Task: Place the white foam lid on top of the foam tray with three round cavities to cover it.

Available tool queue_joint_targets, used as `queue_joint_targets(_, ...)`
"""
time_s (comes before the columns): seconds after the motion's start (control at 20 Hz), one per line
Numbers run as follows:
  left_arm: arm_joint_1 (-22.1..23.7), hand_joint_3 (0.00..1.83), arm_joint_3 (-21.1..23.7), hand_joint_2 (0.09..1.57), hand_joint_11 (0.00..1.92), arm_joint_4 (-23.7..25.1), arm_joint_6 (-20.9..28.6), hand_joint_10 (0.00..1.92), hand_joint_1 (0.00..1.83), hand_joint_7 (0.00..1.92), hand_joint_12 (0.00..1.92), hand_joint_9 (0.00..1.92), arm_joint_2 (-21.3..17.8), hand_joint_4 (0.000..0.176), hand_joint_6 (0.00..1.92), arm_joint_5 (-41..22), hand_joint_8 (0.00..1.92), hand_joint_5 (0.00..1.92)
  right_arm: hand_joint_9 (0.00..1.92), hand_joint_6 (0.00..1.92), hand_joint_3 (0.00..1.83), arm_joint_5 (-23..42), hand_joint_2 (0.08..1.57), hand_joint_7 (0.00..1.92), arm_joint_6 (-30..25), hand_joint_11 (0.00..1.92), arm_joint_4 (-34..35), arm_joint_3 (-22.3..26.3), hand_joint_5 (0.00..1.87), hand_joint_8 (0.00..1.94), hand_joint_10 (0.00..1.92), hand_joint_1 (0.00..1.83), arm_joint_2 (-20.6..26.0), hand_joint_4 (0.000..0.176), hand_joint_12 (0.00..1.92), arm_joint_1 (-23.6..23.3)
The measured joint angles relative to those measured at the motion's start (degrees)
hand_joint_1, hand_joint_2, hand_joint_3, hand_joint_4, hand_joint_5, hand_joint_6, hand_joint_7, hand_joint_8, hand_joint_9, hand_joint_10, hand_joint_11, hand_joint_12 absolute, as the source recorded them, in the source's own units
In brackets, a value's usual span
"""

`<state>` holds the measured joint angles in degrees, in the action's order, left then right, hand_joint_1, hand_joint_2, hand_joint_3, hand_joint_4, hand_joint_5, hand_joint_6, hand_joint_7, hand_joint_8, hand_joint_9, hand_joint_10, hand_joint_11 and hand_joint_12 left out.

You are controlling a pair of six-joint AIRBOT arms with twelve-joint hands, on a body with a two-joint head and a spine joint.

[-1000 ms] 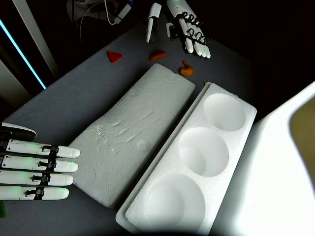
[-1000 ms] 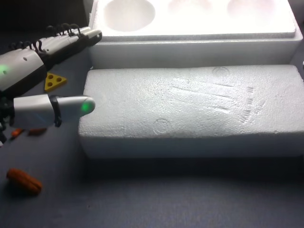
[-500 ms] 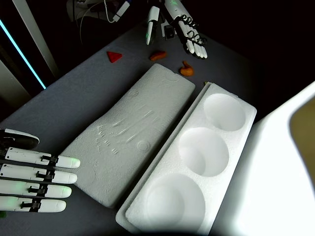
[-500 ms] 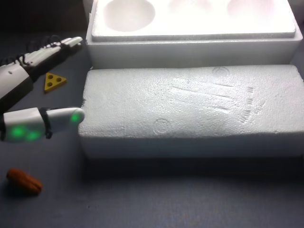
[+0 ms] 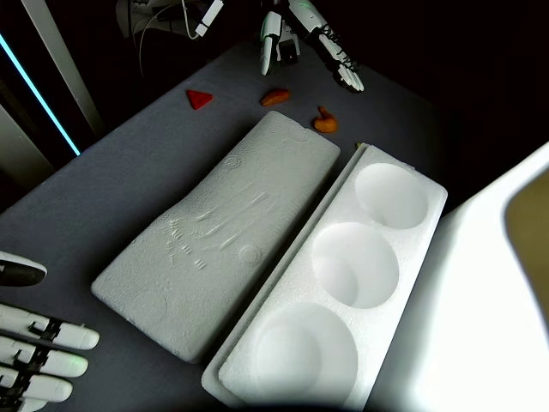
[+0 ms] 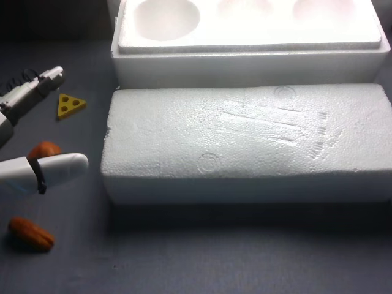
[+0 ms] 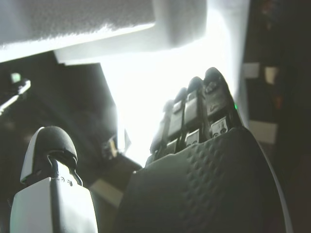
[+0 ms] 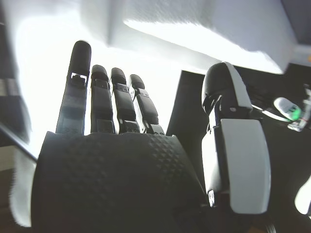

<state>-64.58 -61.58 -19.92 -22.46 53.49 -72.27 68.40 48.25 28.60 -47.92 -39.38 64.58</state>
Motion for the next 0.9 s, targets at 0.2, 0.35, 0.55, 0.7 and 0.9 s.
queue_joint_targets(0.2,0.0,0.00,-0.5,0.96,0.00,0.1,0.5,0.00,0.53,0.00,0.00,0.00,1.9,0.000,0.00,1.5,0.00,0.00,0.01,0.00,0.00,1.5,1.15,0.00,-0.8,0.00,0.3,-0.6,0.00,0.00,0.00,0.45,-1.7,0.000,1.17,0.6)
queue_joint_targets(0.35,0.0,0.00,-1.4,0.96,0.00,1.3,0.6,0.00,0.58,0.00,0.00,0.00,2.1,0.000,0.00,4.2,0.00,0.00,0.00,0.00,0.00,0.2,1.14,0.00,-0.8,0.00,1.1,-1.2,0.00,0.00,0.00,0.46,-2.3,0.000,1.15,0.7)
queue_joint_targets(0.55,0.9,0.00,-1.7,0.96,0.00,2.2,0.2,0.00,0.56,0.00,0.00,0.00,1.9,0.000,0.00,8.3,0.00,0.00,0.01,0.00,0.00,-1.2,1.13,0.00,-0.9,0.00,0.6,-1.4,0.00,0.00,0.00,0.47,-2.3,0.000,1.15,0.4)
queue_joint_targets(0.7,1.7,0.00,-1.9,0.97,0.00,4.0,0.0,0.00,0.56,0.00,0.00,0.00,1.4,0.000,0.00,11.3,0.00,0.00,0.00,0.00,0.00,-3.7,1.14,0.00,-0.9,0.00,-0.2,-1.6,0.00,0.00,0.00,0.52,-2.0,0.000,0.73,-0.5)
queue_joint_targets(0.9,3.0,0.00,-2.8,0.96,0.00,5.0,0.0,0.00,0.56,0.00,0.00,0.00,1.2,0.000,0.00,15.2,0.00,0.00,0.00,0.00,0.00,-8.4,1.13,0.00,0.0,0.00,-1.0,-2.8,0.00,0.00,0.00,0.54,-1.8,0.000,0.39,-3.4)
